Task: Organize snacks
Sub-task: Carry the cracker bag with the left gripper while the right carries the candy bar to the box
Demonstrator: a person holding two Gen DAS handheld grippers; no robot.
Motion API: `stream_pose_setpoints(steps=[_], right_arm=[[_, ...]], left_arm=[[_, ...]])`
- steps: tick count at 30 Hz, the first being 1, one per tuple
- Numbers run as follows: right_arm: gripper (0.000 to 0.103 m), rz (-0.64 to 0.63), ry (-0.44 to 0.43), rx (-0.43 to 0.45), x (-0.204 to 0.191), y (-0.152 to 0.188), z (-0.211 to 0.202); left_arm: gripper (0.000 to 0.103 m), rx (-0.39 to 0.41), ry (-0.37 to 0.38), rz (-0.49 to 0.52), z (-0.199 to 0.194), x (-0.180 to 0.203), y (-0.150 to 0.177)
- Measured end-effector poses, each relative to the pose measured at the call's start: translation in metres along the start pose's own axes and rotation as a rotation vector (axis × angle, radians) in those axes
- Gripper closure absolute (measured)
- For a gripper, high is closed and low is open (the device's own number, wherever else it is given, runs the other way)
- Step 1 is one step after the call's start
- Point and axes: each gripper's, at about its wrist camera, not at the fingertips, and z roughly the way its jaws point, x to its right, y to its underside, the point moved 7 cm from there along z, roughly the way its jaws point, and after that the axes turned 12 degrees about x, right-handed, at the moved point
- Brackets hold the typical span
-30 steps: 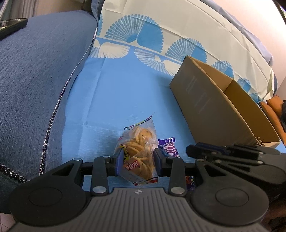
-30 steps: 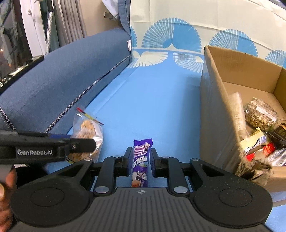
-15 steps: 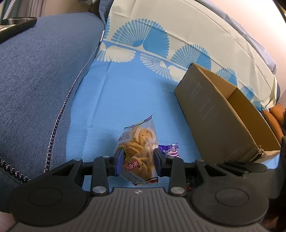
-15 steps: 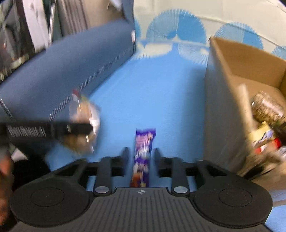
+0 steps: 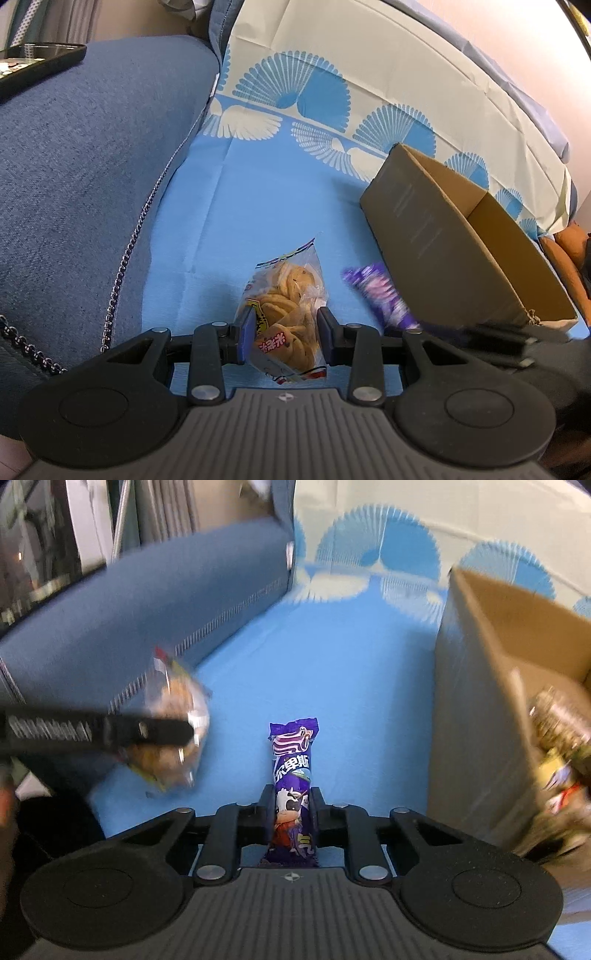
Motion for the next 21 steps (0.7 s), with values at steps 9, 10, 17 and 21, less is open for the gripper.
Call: stream_pose_setpoints(steps=[9,10,17,21], right_arm=[[0.084,-0.011,-0.026,0.154,0.013,-0.037,-0.04],[0.084,-0.017,-0.031,0.169,0.014,-0.04,-0.045],[0.084,-0.015,-0.065,0.279,0.025,-0.066,-0.075],[0.084,0.034,-0.069,0.314,0.037,-0.08,-0.083]], left_arm=[[0.064,0.016,-0.016,-0.009,-0.004,-0.002,-0.005],[0.064,0.024,-0.02,-0.005,-0.006,-0.001,-0.006],[0.064,0.034,-0.027,-0.023,-0.013,0.005,-0.012],[0.064,0.025,-0.024,-0.05,-0.008,0.015,-0.02]])
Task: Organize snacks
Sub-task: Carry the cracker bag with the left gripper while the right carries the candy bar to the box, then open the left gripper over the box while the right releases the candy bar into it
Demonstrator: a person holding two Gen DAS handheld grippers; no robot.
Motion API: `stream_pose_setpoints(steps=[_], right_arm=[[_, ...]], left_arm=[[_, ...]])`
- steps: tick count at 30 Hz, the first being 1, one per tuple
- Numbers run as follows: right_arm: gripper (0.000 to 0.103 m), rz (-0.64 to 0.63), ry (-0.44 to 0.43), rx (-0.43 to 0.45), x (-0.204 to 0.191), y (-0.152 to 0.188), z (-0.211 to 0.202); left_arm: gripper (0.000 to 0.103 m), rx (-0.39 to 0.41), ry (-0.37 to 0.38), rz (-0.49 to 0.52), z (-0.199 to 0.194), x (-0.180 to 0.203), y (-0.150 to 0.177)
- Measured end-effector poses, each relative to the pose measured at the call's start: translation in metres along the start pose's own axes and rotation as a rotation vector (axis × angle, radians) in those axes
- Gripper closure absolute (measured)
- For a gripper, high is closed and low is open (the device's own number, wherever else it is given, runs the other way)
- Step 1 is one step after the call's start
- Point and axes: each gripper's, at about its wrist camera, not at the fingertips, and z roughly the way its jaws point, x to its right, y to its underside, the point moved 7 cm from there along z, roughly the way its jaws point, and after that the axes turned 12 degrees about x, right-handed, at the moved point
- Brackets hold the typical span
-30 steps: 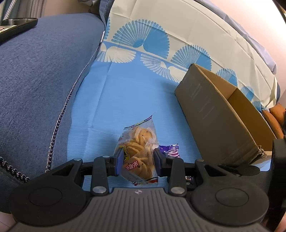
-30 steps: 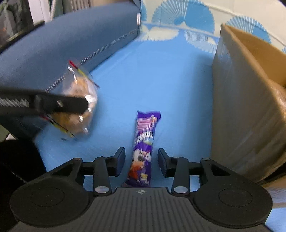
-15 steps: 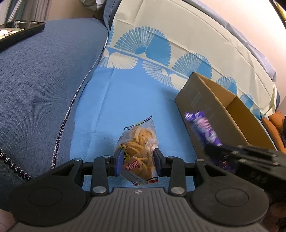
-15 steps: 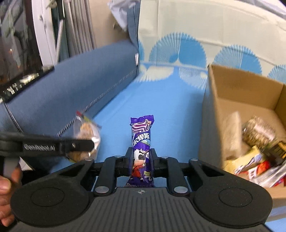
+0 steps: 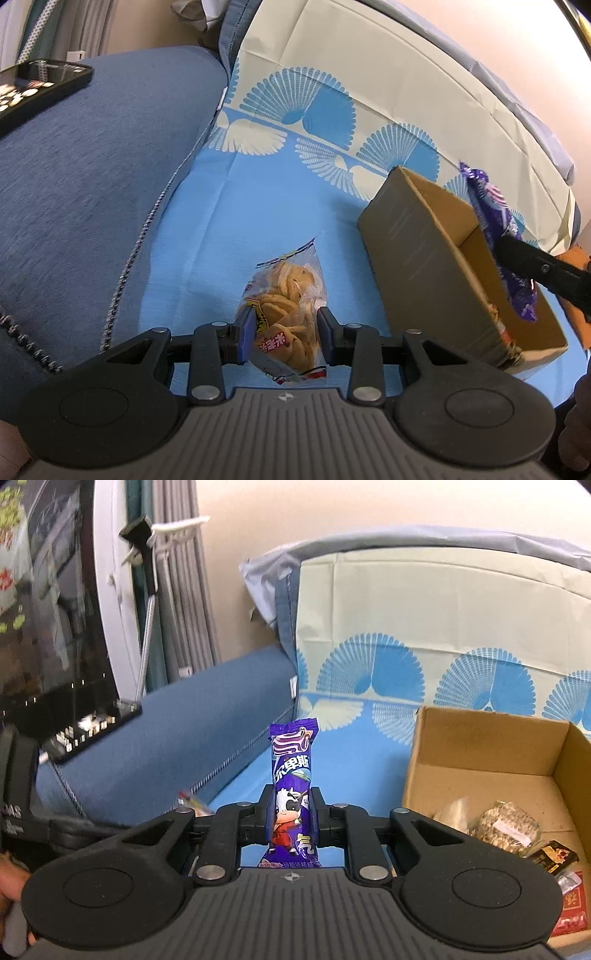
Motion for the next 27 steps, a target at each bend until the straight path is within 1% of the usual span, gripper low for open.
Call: stream_pose_setpoints(steps=[3,5,7,10,12,15,17,19,20,21,22,23,24,27], right_arm=[[0.084,0.052,0.014,0.026,0.01,-0.01,-0.001],[0.084,0.088,0.043,0.045,0.021,-0.018,-0.002],[0.084,0.095,0.109,0.071,0.034,-0.024,-0.005],[0.084,0.076,0.249,0.094,0.059,-0.031,-0.009],[0.084,0.104,0.329,0.105,0.081,-0.033,-0.013],[0.084,0.144,0.437,0.115,0.111,-0.033,-0.02],[0.084,0.18,0.479,0.129,0.127,-0.032,-0.025],[0.081,0.201,0.498,0.132,0.139,-0.029,-0.028],[0.08,0.209,0.502,0.127,0.143,-0.028,-0.028],[0.063,0.215,0.511,0.122,0.147,-0.027,-0.028],[0.048,0.218,0.535,0.122,0.151,-0.026,-0.029],[0.017,0.218,0.56,0.128,0.153,-0.025,-0.032],[0.007,0.219,0.574,0.136,0.155,-0.025,-0.035],[0.009,0.233,0.583,0.151,0.16,-0.025,-0.043]], left_arm=[[0.064,0.005,0.006,0.0,0.007,0.014,-0.012],[0.064,0.012,0.015,0.01,0.012,0.03,-0.024],[0.064,0.025,0.035,0.025,0.018,0.05,-0.037],[0.064,0.05,0.071,0.04,0.031,0.088,-0.055],[0.064,0.073,0.09,0.051,0.041,0.115,-0.065],[0.064,0.096,0.138,0.049,0.055,0.158,-0.076],[0.064,0.11,0.171,0.065,0.064,0.186,-0.083],[0.063,0.118,0.221,0.078,0.07,0.215,-0.087],[0.06,0.119,0.243,0.077,0.072,0.225,-0.088],[0.051,0.124,0.267,0.074,0.072,0.235,-0.089],[0.045,0.135,0.285,0.074,0.07,0.242,-0.089],[0.037,0.15,0.295,0.076,0.068,0.247,-0.089],[0.033,0.165,0.299,0.082,0.065,0.251,-0.089],[0.029,0.185,0.301,0.092,0.054,0.249,-0.084]])
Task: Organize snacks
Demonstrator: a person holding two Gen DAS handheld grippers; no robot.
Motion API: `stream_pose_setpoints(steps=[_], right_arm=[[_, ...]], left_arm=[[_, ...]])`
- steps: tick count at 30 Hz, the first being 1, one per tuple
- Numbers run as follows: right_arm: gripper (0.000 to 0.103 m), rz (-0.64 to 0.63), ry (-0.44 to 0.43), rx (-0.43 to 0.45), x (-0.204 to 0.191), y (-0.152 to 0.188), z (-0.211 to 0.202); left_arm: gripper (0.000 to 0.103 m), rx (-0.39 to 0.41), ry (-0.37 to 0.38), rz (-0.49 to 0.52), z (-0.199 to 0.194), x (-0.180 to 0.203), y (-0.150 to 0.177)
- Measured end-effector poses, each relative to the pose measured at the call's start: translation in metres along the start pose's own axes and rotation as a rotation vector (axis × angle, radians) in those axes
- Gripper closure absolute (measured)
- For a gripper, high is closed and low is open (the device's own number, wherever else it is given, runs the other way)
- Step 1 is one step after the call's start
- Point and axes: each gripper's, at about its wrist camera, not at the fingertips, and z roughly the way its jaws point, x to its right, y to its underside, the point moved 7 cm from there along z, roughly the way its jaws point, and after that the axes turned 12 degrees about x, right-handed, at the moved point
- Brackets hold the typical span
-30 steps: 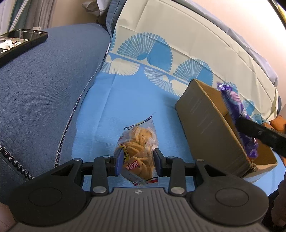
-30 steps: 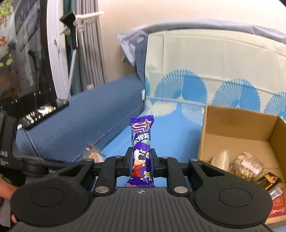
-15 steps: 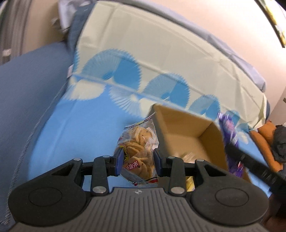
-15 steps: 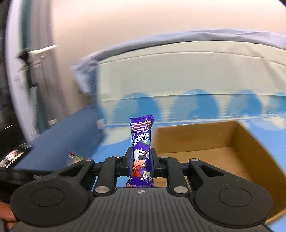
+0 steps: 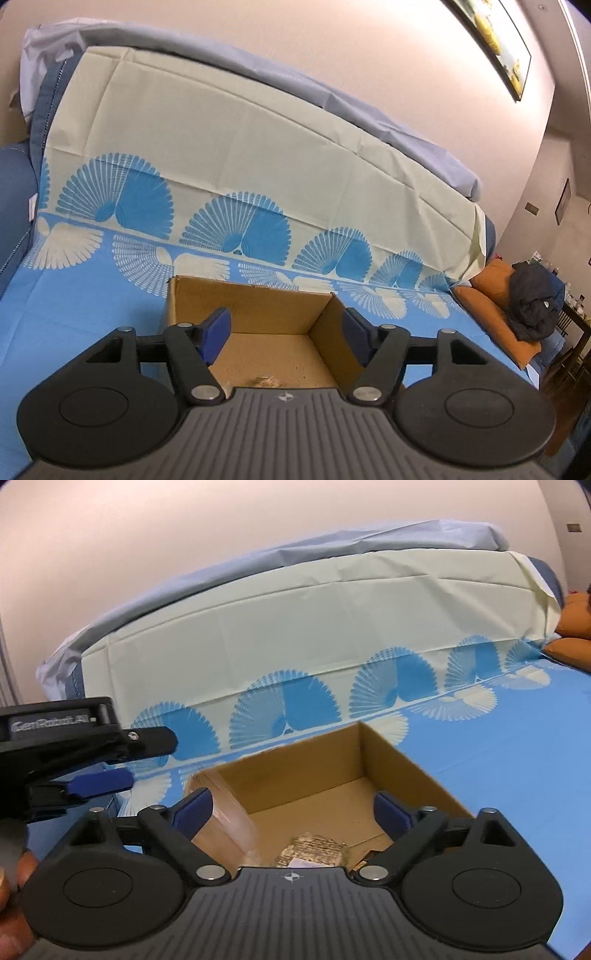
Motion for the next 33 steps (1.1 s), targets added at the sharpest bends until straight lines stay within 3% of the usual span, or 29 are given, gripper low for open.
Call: stream_pose_setpoints(steps=[3,8,16,20,23,28,33], right_arm=[[0.008,0.004,0.008,0.0,0.004,-0.001,-0.004],[0.001,0.002,0.003,0.0,0.004,-0.004,-0.008],[0.001,-0.034,-0.016,-0.037,0.003,-0.004,-0.021],[0.001,-0.093,-0.016,-0.035,0.007,-0.007,-0.037],[0.001,-0.137,0.019,-0.038,0.016,-0.016,-0.053],[0.001,-0.154,0.051,-0.027,0.036,-0.032,-0.084],[0.001,-0.113,0.058,-0.086,0.052,0.002,-0.095]], left_arm=[[0.018,0.003,-0.019,0.011,-0.022,-0.008,0.004],[0.016,-0.023,-0.075,0.043,-0.059,-0.021,0.024],[0.01,-0.04,-0.157,0.106,-0.108,-0.023,0.054],[0.007,-0.067,-0.184,0.115,-0.119,-0.016,0.065],[0.001,-0.1,-0.164,0.093,-0.123,-0.01,0.072],[0.001,-0.135,-0.162,0.123,-0.128,0.003,0.086],[0.001,-0.189,-0.198,0.142,-0.126,0.004,0.105]])
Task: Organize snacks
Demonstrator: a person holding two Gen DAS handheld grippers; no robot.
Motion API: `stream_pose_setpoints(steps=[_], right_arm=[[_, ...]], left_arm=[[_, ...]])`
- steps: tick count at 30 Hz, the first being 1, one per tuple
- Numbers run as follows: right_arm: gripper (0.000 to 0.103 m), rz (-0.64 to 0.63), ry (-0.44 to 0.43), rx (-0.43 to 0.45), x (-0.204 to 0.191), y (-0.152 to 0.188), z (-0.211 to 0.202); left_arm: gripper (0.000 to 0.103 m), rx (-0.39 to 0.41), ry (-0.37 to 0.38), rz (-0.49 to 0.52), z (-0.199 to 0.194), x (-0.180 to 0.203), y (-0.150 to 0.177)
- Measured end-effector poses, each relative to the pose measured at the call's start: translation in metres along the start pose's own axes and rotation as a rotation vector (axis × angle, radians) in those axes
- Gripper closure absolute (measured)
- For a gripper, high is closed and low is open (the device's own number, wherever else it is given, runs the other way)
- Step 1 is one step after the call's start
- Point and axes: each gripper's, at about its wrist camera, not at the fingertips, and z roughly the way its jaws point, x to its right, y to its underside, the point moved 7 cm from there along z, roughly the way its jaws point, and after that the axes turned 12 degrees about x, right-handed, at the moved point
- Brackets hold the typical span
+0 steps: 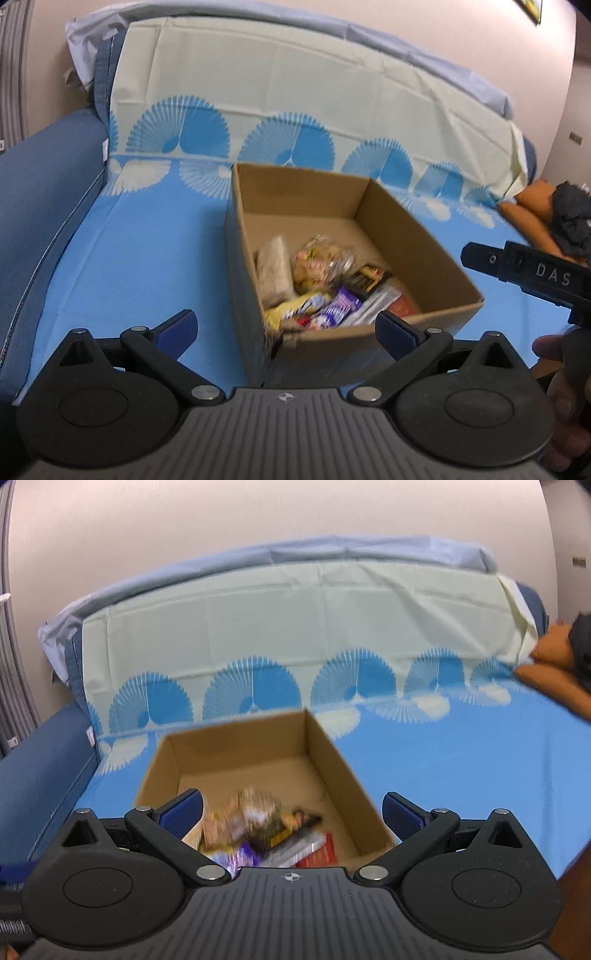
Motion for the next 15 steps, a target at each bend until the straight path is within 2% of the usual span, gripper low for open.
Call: stream_pose_setpoints(steps=[3,6,15], right_arm=[[0.001,-0.002,-0.046,-0.026,-0.009,0.012,0.005],[0.001,-0.073,-0.027,-0.057,-0.015,0.021,0.012],[0.001,-0.11,-0.038,-0.061,-0.026,0.024,0.017]], left_arm=[[0.001,-0.028,-0.02,-0.003,0.002,-0.004,0.005],[0.001,-0.039,-0.037,-0.005,0.004,-0.009,0.004],[0.001,-0.038,-0.069,-0.003,0.008,-0.013,0.005]])
